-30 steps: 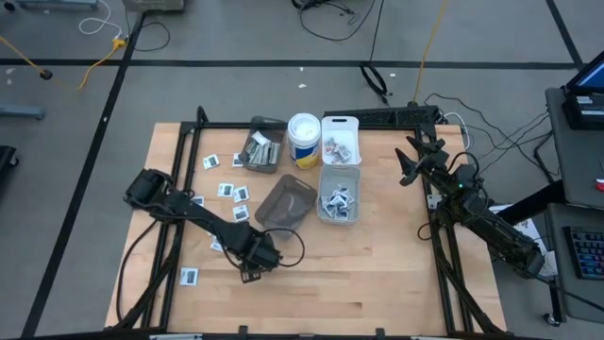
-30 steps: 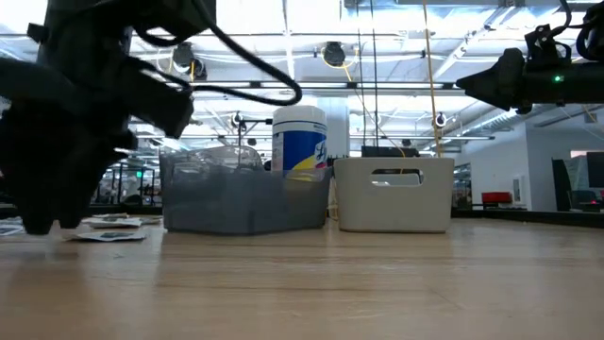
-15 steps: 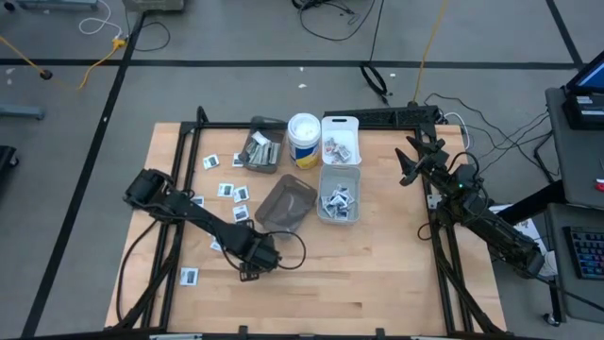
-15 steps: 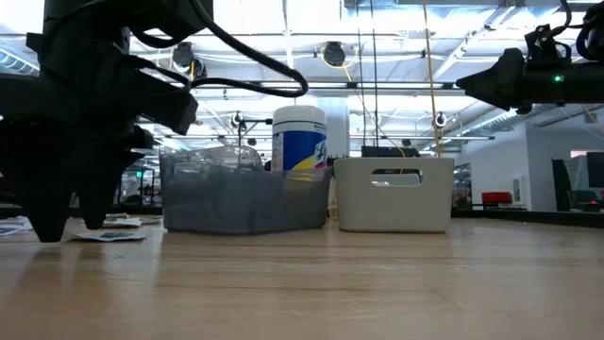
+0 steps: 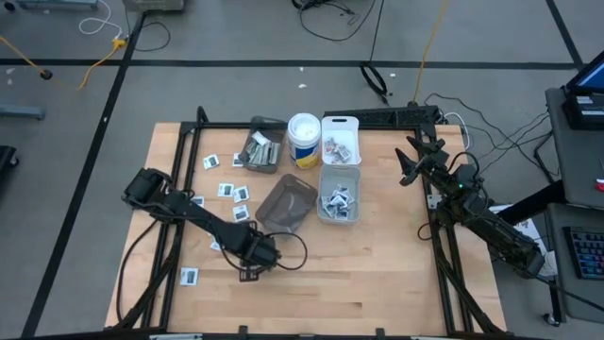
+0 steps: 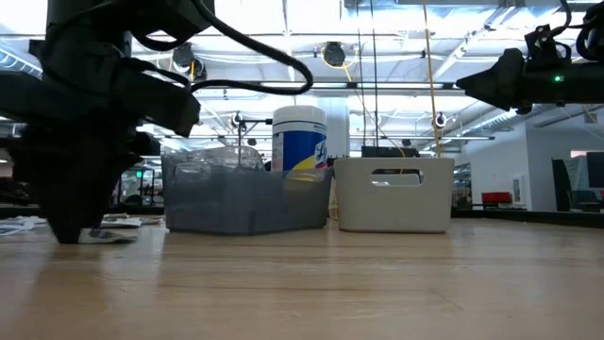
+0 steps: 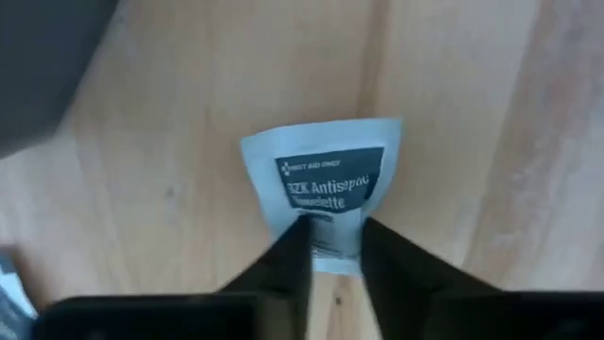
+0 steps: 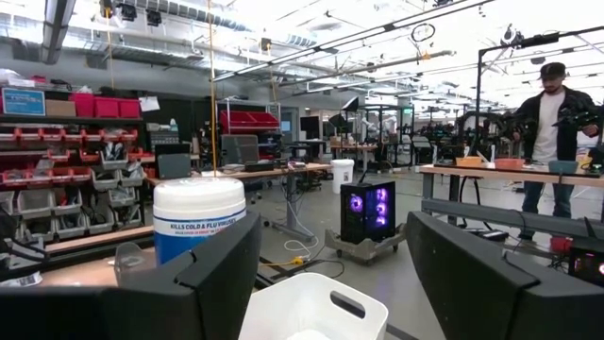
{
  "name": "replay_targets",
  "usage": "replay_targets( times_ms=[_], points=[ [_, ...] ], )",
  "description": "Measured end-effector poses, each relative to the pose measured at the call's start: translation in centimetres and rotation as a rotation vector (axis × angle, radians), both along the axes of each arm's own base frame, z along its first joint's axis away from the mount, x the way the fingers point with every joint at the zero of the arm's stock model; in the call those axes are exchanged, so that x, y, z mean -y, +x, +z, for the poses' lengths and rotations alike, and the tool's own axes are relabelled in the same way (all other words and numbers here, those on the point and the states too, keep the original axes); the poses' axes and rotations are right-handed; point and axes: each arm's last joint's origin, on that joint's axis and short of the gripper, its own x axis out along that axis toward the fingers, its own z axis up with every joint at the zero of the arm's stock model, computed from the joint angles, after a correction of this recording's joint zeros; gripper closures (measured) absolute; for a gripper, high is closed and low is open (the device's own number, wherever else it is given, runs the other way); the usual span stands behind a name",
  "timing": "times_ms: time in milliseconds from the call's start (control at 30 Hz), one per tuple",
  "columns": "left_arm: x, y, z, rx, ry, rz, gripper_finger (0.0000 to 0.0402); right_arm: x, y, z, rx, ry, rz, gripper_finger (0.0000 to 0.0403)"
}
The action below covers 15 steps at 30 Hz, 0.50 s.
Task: Pick & Place First Aid Supplies
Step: Put the towelette pack into the bottom black bin
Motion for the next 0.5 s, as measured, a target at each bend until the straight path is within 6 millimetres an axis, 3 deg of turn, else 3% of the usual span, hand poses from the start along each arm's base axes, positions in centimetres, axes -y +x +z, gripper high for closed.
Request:
replay_targets(
  times_ms=[133, 300, 500],
  points=[
    [-0.1, -0.2, 0.0, -0.016, 0.014, 0.034, 0.0384, 0.0, 0.0, 0.0, 0.0, 0.0, 0.0, 0.014],
    [-0.2, -0.9, 1.5, -0.004, 0.001, 0.08, 0.0391, 0.0, 0.0, 0.0, 0.0, 0.0, 0.0, 0.014],
    [-0.9, -2.7, 6.1, 0.073, -0.06, 0.102, 0.0394, 0.0, 0.0, 0.0, 0.0, 0.0, 0.0, 0.014]
  ],
)
